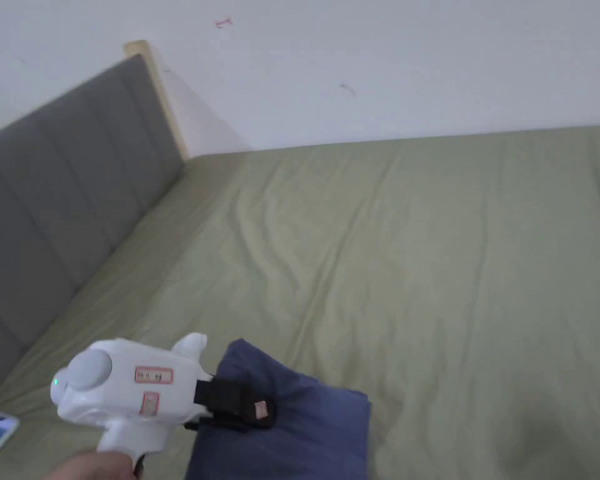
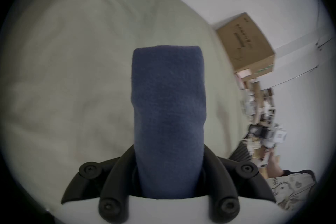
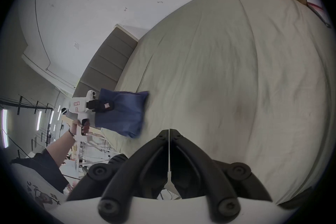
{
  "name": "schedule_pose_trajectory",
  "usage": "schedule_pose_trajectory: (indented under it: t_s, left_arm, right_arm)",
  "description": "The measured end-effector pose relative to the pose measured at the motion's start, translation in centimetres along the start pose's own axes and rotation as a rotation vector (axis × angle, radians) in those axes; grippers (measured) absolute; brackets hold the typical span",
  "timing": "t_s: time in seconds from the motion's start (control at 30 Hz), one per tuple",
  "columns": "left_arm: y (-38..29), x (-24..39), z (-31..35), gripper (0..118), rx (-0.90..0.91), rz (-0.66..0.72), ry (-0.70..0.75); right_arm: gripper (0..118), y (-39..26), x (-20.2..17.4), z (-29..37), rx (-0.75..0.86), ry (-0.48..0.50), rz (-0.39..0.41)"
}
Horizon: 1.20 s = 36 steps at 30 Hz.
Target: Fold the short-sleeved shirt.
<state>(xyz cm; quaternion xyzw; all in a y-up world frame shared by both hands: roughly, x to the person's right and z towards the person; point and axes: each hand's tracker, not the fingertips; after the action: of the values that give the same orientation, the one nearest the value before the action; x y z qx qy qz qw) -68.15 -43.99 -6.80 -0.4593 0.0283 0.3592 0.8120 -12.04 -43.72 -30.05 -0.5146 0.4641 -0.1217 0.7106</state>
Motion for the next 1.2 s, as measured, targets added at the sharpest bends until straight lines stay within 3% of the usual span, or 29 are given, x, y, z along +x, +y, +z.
schedule_pose_trajectory:
  t_s: [0.07, 0.17, 0.2, 0.27, 0.3, 0.37, 0.47, 0.6, 0.67, 0.73, 0.77, 0.8, 0.83, 0.87, 0.9, 1.07, 1.13, 1.2]
  left_arm:
    - [0.7, -2.4, 3.3, 18, 0.009, -0.024, 0.118]
    - [1.7, -6.5, 7.3, 19, 0.075, 0.045, 0.272]
    - [1.9, -7.8, 8.4, 37, 0.083, 0.055, 0.321]
    - [2.1, -9.8, 10.2, 103, 0.082, 0.087, 0.444]
    - [2.0, -10.9, 10.9, 116, 0.08, 0.118, 0.535]
    - [1.8, -13.3, 12.6, 113, 0.089, 0.155, 0.628]
    - [0.3, -13.1, 15.0, 113, 0.132, 0.226, 0.636]
    - [-0.7, -11.8, 15.7, 113, 0.139, 0.182, 0.644]
    - [-0.9, -10.2, 14.5, 113, 0.137, 0.153, 0.613]
    - [-0.3, -9.5, 12.4, 113, 0.141, 0.161, 0.455]
    - [-0.3, -7.6, 10.4, 111, 0.151, 0.163, 0.37]
    - [-0.3, -5.6, 8.5, 99, 0.145, 0.159, 0.28]
    - [-0.2, -3.6, 6.6, 73, 0.159, 0.112, 0.254]
    - [-0.8, -0.3, 4.2, 33, 0.148, 0.072, 0.227]
    - [-1.2, 2.7, 1.3, 1, 0.124, 0.022, 0.21]
    - [-3.9, 15.6, -7.6, 1, 0.089, -0.165, 0.049]
    - [-5.1, 19.0, -9.2, 1, 0.242, -0.176, 0.012]
    - [-6.4, 23.0, -9.3, 1, 0.433, -0.248, 0.081]
  right_arm:
    - [0, 0.0, -0.3, 0.2, 0.001, -0.047, 0.035]
    - [0, -0.1, 0.2, 0.3, -0.011, -0.111, 0.061]
    - [0, -0.1, 0.4, 0.2, -0.019, -0.134, 0.043]
    - [0, -0.2, 0.9, 0.3, -0.02, -0.154, -0.011]
    - [0, -0.3, 1.1, 0.3, -0.015, -0.152, -0.034]
    - [0, -0.2, 1.5, 0.6, -0.005, -0.143, -0.053]
    - [0, -0.1, 1.3, 0.6, -0.001, -0.159, -0.044]
    - [0, 0.4, 0.8, 0.8, 0.0, -0.166, -0.027]
    - [0, 0.7, 0.6, 1.0, 0.011, -0.161, -0.012]
    - [0, 0.9, 0.2, 1.1, 0.021, -0.158, 0.003]
    - [0, 1.0, 0.2, 1.2, 0.026, -0.159, 0.01]
    - [0, 1.1, 0.1, 1.3, 0.029, -0.159, 0.015]
    - [0, 1.1, 0.0, 1.4, 0.033, -0.159, 0.019]
    - [0, 1.2, -0.1, 1.5, 0.037, -0.159, 0.022]
    - [0, 1.2, -0.2, 1.6, 0.043, -0.157, 0.022]
    - [0, 1.3, -1.1, 3.3, 0.124, -0.15, 0.053]
    - [0, 1.0, -2.6, 5.0, 0.279, -0.223, 0.147]
    - [0, 0.9, -4.1, 6.7, 0.409, -0.247, 0.242]
